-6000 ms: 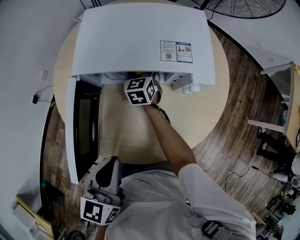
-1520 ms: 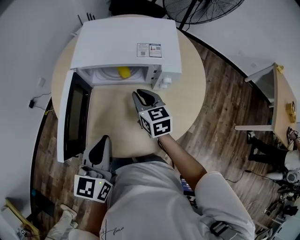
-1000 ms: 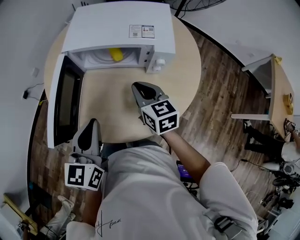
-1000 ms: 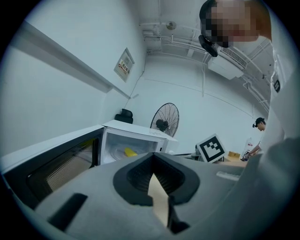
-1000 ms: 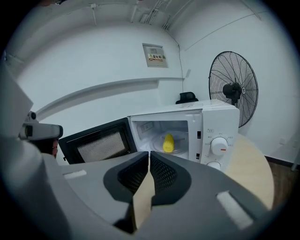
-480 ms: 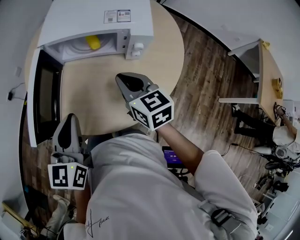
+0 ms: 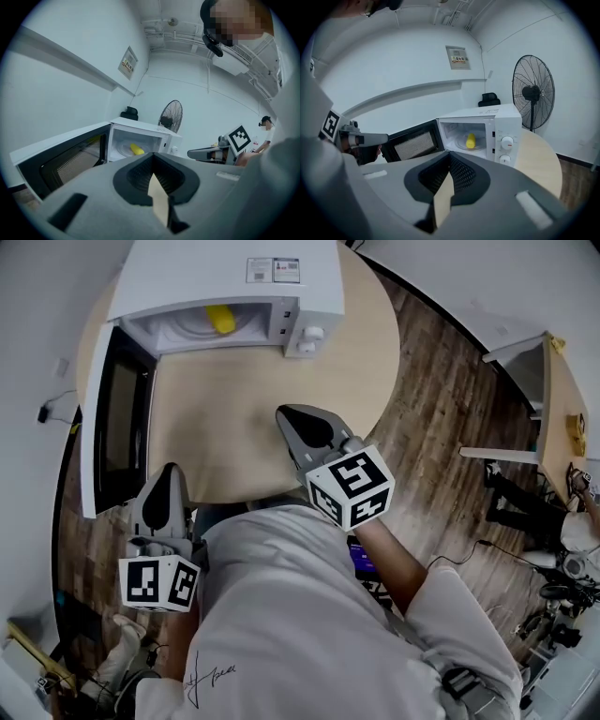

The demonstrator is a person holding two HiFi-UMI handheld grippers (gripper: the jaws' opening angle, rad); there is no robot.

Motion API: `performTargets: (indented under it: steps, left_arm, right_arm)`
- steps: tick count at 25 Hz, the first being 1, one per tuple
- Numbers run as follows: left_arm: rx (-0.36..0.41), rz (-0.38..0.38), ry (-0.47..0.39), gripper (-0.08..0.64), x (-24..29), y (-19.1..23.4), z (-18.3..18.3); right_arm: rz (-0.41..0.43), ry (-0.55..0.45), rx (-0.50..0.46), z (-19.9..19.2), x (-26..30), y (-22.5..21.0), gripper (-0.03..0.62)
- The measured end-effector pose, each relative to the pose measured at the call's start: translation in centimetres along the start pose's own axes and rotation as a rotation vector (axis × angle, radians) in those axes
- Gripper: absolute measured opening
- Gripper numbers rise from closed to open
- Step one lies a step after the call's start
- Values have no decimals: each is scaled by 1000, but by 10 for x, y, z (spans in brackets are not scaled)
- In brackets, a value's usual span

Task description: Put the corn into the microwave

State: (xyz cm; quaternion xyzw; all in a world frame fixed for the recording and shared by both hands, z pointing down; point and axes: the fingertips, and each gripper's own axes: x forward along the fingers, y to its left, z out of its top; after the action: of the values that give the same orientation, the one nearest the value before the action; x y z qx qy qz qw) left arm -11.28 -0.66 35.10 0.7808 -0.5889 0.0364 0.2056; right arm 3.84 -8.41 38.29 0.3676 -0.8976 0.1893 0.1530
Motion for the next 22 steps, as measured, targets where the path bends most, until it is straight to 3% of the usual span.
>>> performTargets:
  steps: [18, 22]
  left_arm:
    - [-9, 35, 26, -11, 2, 16, -6]
    - [-51, 38, 45, -11, 4, 15, -9]
  right_arm:
    - [-4, 20, 44, -7, -30, -2, 11]
    - [-1, 22, 37, -6, -32, -4, 11]
